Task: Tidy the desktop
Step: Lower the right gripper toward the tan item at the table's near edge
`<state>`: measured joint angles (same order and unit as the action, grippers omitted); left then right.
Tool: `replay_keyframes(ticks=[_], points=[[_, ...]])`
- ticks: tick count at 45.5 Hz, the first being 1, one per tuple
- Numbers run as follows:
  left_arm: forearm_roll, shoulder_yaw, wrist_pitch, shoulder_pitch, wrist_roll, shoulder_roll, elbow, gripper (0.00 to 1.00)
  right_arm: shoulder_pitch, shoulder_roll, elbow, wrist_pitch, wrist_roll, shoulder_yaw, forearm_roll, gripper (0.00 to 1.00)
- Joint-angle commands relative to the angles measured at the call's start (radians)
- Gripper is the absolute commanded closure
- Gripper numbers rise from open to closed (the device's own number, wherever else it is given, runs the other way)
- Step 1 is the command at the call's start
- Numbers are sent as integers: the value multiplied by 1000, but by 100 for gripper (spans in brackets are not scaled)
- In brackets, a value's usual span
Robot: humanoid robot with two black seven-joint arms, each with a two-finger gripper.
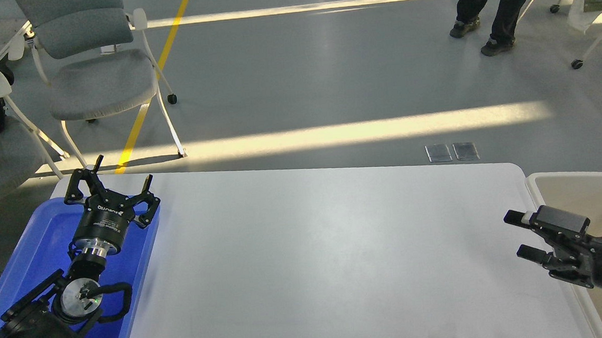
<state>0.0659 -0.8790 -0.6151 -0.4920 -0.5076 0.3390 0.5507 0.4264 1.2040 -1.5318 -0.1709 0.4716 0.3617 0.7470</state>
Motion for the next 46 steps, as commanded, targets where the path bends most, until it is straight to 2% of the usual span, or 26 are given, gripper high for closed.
replay_keyframes(ticks=[1, 5, 6, 7, 12, 20, 26, 38, 46], points=[[0, 0, 0, 0, 0, 0, 0, 0, 11, 52, -45, -5, -151, -26, 247, 0], [0, 0, 0, 0, 0, 0, 0, 0, 14, 58, -48, -12, -359, -9, 244, 0], [0, 0, 0, 0, 0, 0, 0, 0, 14, 60, -54, -12, -401, -4, 244, 0], [0, 0, 0, 0, 0, 0, 0, 0, 15, 65, -62, -13, -419, -4, 244, 0], [-1, 0, 0, 0, 0, 0, 0, 0, 44, 78, -93, -24, -418, -9, 279, 0], [0, 0, 0, 3, 0, 0, 0, 0, 48, 60, -177, -39, -415, -55, 561, 0], [0, 0, 0, 0, 0, 0, 0, 0, 42, -26, -191, -36, -415, -110, 698, 0], [-1, 0, -2, 3, 0, 0, 0, 0, 58, -139, -142, -35, -418, -130, 707, 0], [-1, 0, 0, 0, 0, 0, 0, 0, 57, -173, -131, -32, -418, -132, 672, 0]])
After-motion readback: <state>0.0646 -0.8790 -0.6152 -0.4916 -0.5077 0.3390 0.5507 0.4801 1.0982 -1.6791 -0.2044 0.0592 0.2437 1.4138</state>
